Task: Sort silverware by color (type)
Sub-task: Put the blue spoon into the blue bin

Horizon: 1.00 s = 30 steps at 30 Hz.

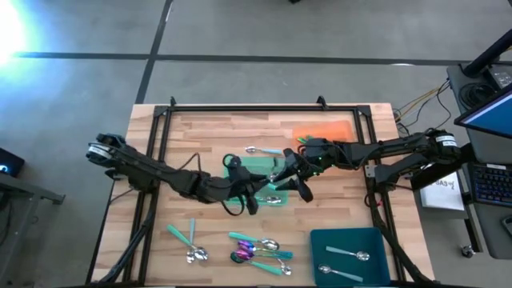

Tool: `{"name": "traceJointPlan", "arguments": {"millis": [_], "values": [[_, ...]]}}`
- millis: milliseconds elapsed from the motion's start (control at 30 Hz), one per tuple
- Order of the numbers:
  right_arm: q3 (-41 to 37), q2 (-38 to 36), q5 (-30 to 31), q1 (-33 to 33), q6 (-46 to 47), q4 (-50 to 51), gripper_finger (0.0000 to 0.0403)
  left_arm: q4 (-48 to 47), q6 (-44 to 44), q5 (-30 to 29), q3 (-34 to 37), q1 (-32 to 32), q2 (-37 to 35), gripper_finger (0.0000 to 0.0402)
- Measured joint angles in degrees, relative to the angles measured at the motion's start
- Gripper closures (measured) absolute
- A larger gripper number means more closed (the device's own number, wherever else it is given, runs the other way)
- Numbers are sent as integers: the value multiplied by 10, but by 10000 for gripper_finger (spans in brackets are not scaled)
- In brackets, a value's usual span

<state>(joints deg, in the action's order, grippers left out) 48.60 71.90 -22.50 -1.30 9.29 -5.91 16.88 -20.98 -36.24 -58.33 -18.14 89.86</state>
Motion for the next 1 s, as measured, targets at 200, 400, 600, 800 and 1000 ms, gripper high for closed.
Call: {"name": "traceJointPlan", "arguments": {"millis": [200,400,600,800,1000], "values": [[0,0,0,2,-10,-1,255,23,3,15,1,-5,30,373],[-1,0,-1,3,-16,-12,266,44,-2,38,1,-6,52,373],[-2,0,-1,6,-27,-13,277,55,-3,38,1,-6,59,373],[-2,-1,0,6,-27,-13,277,53,-5,38,1,-15,58,373],[0,-17,10,5,-27,-10,263,50,-5,44,1,-16,56,373]]}}
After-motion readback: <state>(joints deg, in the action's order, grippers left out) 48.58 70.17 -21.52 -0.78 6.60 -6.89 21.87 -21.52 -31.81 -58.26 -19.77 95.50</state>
